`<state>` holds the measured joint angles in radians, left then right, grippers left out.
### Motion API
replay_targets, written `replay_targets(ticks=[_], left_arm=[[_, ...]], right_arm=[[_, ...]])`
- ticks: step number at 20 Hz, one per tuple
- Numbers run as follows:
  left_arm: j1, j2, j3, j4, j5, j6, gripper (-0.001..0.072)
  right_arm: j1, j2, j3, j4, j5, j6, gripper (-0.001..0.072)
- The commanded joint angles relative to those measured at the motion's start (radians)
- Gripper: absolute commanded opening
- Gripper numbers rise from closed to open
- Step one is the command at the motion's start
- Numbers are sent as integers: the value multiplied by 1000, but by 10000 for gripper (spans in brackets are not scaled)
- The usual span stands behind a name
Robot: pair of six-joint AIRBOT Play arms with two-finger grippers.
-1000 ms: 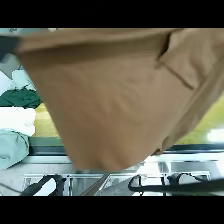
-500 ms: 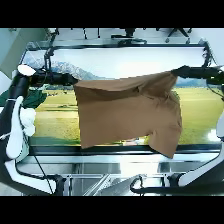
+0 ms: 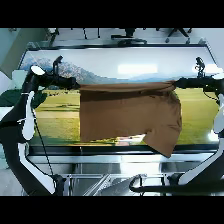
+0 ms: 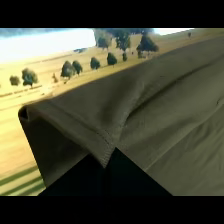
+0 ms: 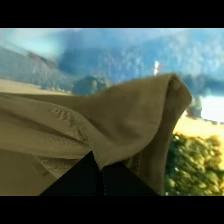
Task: Fold the shirts.
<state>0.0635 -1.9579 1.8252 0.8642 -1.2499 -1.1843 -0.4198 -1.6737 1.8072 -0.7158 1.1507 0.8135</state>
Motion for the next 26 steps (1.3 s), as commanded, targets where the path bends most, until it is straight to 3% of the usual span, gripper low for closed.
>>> replay_targets(ticks=[1,6,11,12,13,14,15,17,18,21,26], left_arm=[[-6,-16,-69,93,-36,-82,10],[-45,-16,-163,94,90,-80,11],[-78,-16,-166,94,134,-81,15],[-77,-16,-163,93,121,-83,22],[-77,-16,-148,94,83,-82,307],[-69,-16,-126,94,40,-84,578],[-57,-16,-87,94,-24,-105,602],[-27,-16,0,95,-160,-156,602],[-11,-16,34,95,-232,-179,601],[13,37,-55,95,-378,-197,601],[2,278,-652,93,-167,-142,602]], right_arm=[[-3,-14,0,-68,9,2,16],[5,-52,0,-70,13,3,17],[12,-80,0,-70,15,31,18],[11,-78,0,-70,26,32,82],[9,-69,1,-70,44,33,219],[2,-47,1,-71,68,33,269],[-5,-19,1,-71,87,33,276],[-32,56,1,-107,100,96,436],[-52,93,1,-151,113,140,471],[-152,184,-10,-299,238,272,468],[-315,288,-227,-260,328,328,458]])
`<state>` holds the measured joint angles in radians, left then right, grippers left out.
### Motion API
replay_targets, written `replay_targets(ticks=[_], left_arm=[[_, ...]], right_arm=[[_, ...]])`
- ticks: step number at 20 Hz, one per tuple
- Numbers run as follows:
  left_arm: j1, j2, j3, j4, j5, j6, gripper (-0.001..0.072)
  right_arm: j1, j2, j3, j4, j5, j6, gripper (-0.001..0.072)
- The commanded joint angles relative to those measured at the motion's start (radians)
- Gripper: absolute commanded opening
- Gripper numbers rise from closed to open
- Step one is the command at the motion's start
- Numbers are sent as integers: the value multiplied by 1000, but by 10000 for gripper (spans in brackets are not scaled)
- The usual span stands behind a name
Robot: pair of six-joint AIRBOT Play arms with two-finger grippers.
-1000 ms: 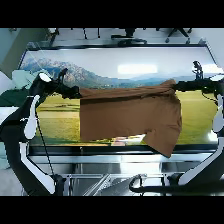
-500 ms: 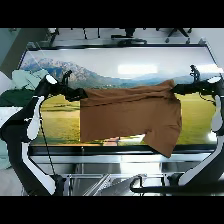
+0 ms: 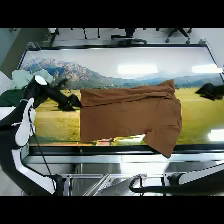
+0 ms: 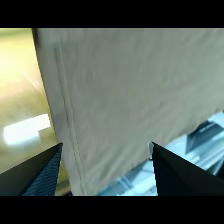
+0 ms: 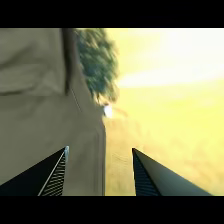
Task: Fold the shirts.
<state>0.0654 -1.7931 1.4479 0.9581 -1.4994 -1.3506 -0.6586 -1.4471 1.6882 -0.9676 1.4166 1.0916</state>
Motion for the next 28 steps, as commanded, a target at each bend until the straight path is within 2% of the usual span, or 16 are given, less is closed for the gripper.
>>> replay_targets(ticks=[1,3,6,7,8,9,13,17,20,21,22,23,25,28], left_arm=[[0,156,-385,-1,140,25,601],[0,216,-555,-26,227,37,601],[0,265,-711,-179,287,153,599],[0,274,-733,-213,306,173,454],[0,280,-741,-233,321,203,165],[0,280,-732,-246,327,233,11],[11,280,-627,-243,320,232,11],[12,280,-535,-243,303,224,11],[17,280,-491,-243,293,224,11],[18,280,-475,-241,282,224,11],[21,280,-460,-240,263,222,10],[29,281,-443,-227,232,205,9],[51,293,-409,-86,159,151,8],[91,374,-418,158,93,61,7]], right_arm=[[-92,84,-166,-8,62,49,458],[-111,116,-263,-9,63,46,458],[-111,148,-376,-9,80,38,459],[-111,158,-414,-9,89,38,459],[-111,169,-459,-10,95,38,458],[-111,185,-505,-15,96,38,459],[-110,257,-720,-60,36,31,459],[-90,258,-898,73,-92,-66,458],[-31,231,-930,95,-107,-80,455],[-10,232,-929,121,-95,-101,327],[10,232,-924,166,-68,-128,97],[23,239,-914,187,-43,-116,35],[23,289,-896,137,-8,-42,17],[23,430,-895,-164,10,206,17]])
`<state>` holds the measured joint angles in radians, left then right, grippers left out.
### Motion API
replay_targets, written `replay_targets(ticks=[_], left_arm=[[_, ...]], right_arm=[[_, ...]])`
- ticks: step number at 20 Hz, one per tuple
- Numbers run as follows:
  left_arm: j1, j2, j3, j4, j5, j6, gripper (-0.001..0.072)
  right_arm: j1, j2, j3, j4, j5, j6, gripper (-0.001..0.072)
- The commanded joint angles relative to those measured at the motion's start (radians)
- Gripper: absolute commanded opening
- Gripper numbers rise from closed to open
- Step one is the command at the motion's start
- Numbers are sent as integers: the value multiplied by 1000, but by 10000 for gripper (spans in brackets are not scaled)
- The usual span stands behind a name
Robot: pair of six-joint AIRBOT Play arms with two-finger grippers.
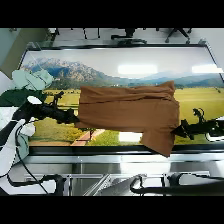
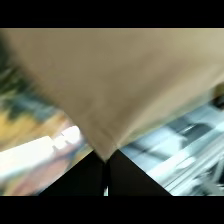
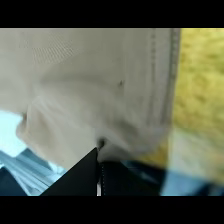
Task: Fold the shirts.
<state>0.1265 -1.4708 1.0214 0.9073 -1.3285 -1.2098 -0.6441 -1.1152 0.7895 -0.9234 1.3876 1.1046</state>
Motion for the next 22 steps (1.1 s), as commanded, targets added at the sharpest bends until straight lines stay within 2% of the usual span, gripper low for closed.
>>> replay_targets(ticks=[1,3,5,8,10,12,18,22], left_arm=[[49,86,-13,255,-87,-86,8],[93,140,-73,278,-87,-86,7],[131,169,-131,274,-80,-82,8],[133,171,-129,192,-53,-62,8],[114,169,-60,162,-31,-63,8],[83,145,61,162,-10,-72,8],[-41,-106,385,166,5,-93,9],[-63,-303,504,163,23,-108,11]], right_arm=[[8,143,1,-278,55,246,16],[8,230,-2,-315,68,285,16],[8,287,-1,-236,43,272,16],[8,304,3,47,-26,128,16],[11,297,10,243,-105,42,16],[26,261,47,367,-187,-25,17],[163,-10,214,431,-346,-133,17],[218,-177,285,431,-378,-192,18]])
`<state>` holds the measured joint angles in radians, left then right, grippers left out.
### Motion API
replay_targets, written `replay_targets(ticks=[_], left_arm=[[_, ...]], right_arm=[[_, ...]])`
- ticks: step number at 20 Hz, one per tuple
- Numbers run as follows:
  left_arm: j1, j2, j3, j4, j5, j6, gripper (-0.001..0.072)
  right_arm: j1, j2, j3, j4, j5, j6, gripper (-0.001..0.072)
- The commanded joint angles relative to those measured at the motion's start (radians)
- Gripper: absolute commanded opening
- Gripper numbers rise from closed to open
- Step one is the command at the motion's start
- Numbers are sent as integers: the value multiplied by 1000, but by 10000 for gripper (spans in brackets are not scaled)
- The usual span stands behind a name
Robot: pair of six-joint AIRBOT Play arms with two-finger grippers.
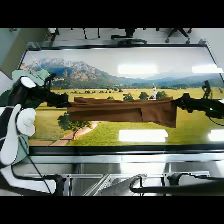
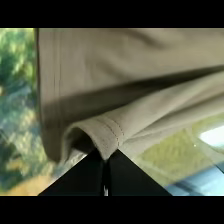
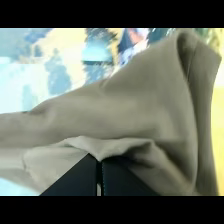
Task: Fold the shirts.
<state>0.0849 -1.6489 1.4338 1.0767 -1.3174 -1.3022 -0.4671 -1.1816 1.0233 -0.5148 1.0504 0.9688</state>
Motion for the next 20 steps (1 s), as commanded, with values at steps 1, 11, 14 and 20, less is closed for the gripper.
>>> replay_targets(ticks=[1,11,14,20], left_arm=[[-22,-165,119,-6,3,-29,14],[-18,-274,391,-5,-213,-58,691],[-3,-270,451,-8,-283,-90,691],[-37,-212,451,-14,-284,-95,592]], right_arm=[[43,-134,58,22,-41,-80,18],[-31,-123,170,-257,109,-101,647],[-11,-167,170,-260,159,-103,647],[60,-277,170,-259,163,-106,610]])
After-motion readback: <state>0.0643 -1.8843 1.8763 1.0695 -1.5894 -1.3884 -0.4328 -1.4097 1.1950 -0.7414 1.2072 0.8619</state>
